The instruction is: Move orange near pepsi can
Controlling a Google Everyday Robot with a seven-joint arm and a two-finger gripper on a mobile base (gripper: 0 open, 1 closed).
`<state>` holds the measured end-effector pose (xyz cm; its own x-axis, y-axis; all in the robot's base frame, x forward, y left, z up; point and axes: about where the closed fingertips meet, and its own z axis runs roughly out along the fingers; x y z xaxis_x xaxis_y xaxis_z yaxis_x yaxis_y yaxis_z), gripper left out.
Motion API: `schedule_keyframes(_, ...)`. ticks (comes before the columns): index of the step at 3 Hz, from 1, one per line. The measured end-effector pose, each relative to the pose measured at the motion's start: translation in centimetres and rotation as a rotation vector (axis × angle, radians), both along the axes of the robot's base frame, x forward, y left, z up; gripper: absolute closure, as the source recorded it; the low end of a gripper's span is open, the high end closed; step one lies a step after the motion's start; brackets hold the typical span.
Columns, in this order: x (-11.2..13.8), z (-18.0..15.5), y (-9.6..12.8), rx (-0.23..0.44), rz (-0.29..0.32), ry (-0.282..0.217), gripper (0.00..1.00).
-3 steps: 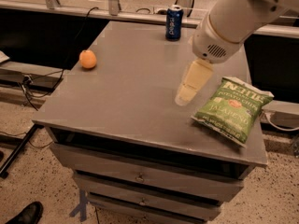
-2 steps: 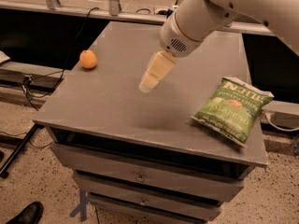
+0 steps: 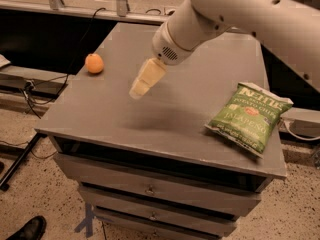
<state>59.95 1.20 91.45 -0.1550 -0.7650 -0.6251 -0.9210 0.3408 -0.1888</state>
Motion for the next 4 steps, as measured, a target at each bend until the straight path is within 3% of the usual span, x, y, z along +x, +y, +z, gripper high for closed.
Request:
schedule_keyframes(2, 6.5, -4.8, 11.3, 0.192, -0.003, 0.023, 0.0)
schedule_keyframes(3, 8.8, -5.9, 15.5, 0.284, -0.017, 0.042, 0.0)
schedule_keyframes(4, 11.3, -6.1, 17.5, 0.345, -0.052, 0.033, 0.0)
